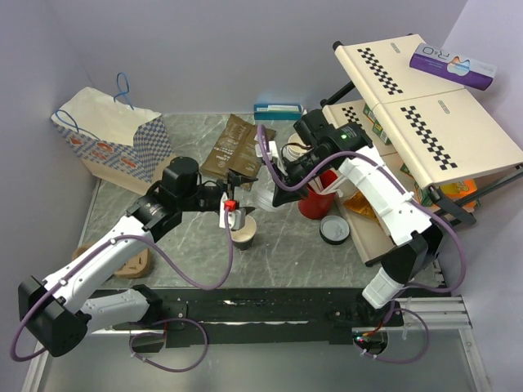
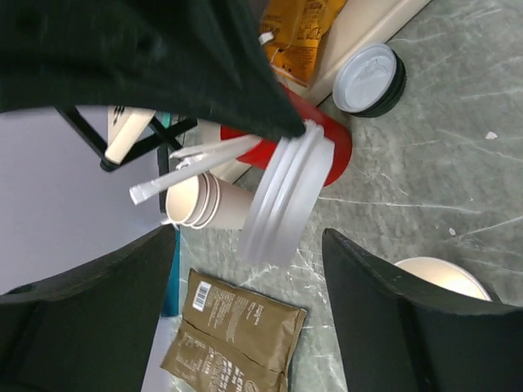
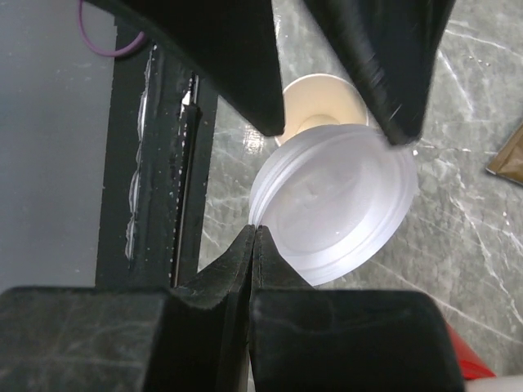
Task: Pack the takeout coffee
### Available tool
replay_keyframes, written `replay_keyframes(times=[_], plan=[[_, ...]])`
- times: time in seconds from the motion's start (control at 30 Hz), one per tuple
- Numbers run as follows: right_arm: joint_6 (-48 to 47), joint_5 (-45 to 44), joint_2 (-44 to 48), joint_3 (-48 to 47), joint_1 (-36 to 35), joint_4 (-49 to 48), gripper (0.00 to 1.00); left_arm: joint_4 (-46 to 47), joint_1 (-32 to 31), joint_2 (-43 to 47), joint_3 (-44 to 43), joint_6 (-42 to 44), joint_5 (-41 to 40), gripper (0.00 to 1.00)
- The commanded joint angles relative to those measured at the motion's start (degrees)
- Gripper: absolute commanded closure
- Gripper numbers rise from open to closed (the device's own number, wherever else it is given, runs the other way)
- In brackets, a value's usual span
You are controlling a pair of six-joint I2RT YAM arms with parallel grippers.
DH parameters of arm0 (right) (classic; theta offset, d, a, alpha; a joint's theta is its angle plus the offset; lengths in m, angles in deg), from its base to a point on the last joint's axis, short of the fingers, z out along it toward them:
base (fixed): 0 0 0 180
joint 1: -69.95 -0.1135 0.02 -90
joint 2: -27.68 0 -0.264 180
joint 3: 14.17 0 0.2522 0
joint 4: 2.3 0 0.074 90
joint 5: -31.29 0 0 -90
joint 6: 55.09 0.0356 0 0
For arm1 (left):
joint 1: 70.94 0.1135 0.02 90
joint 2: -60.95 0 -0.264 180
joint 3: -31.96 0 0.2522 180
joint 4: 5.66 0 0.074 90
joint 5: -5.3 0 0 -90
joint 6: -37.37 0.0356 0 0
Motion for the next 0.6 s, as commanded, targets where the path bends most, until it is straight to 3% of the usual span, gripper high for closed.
replay_keyframes(times=[0.0, 0.2, 0.57], plan=[[-0.3, -0.2, -0.6, -2.6, -1.3, 12.7, 1.0, -6.4, -1.6, -0.8, -3.3, 9.2, 3.2, 0.25], [0.1, -0.5, -0.3, -2.5, -1.5, 12.6, 1.0, -6.1, -2.6, -1.2, -3.2, 11.3, 1.6, 0.28], [1.3, -1.5, -1.0, -2.7, -2.2, 12.6, 1.0, -10.2, -4.5, -3.4, -5.8, 13.0, -0.5, 0.5]])
